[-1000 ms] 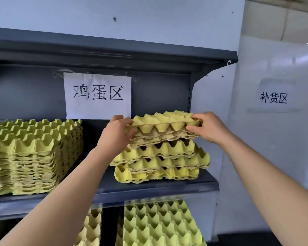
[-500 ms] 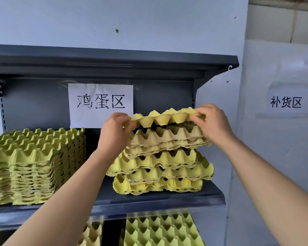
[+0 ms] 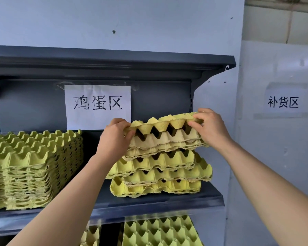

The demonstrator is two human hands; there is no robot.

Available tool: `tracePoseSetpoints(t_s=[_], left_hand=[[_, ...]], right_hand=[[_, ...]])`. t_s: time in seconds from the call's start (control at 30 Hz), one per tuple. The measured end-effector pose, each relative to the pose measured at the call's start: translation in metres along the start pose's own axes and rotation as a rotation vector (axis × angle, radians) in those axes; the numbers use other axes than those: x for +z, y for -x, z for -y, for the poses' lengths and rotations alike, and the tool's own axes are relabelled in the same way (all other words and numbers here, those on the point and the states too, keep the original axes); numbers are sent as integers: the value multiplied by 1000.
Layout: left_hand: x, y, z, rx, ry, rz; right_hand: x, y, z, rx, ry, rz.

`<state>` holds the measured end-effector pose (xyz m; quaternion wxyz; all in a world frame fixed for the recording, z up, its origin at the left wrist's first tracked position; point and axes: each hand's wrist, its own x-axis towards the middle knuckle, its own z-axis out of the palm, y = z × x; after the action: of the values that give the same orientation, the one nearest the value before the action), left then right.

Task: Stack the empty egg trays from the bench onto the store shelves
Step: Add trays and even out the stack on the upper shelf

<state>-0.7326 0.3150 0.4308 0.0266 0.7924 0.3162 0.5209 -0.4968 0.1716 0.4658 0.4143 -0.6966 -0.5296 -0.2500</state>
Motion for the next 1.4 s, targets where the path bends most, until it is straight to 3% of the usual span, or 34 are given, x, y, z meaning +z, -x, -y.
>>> tracePoseSetpoints(t_s=[0.1, 0.2, 0.3, 0.4, 0.5, 0.8, 1.03, 1.2, 1.4], left_hand=[[0, 1, -10, 93, -68, 37], [-1, -2, -21, 118, 90, 95], [-5, -2, -18, 127, 204, 43], [-14, -2, -10, 108, 263, 68], [-26, -3, -6, 108, 293, 75], [-56, 5, -1, 70, 482, 65], [-57, 3, 18, 24, 356, 37], [-37, 1, 29, 9, -32, -55], [-40, 22, 0, -7, 210, 100]], right_hand=[[1, 3, 6, -72, 35, -49], [-2, 7, 11, -144, -6, -78], [-10, 12, 9, -136, -171, -97], [-21, 17, 3, -59, -342, 25], [-27, 19, -3, -36, -293, 134], [-30, 2, 4, -136, -251, 128], [-43, 4, 21, -160, -161, 319], [-31, 8, 26, -173, -103, 381], [-25, 9, 31, -157, -87, 359]])
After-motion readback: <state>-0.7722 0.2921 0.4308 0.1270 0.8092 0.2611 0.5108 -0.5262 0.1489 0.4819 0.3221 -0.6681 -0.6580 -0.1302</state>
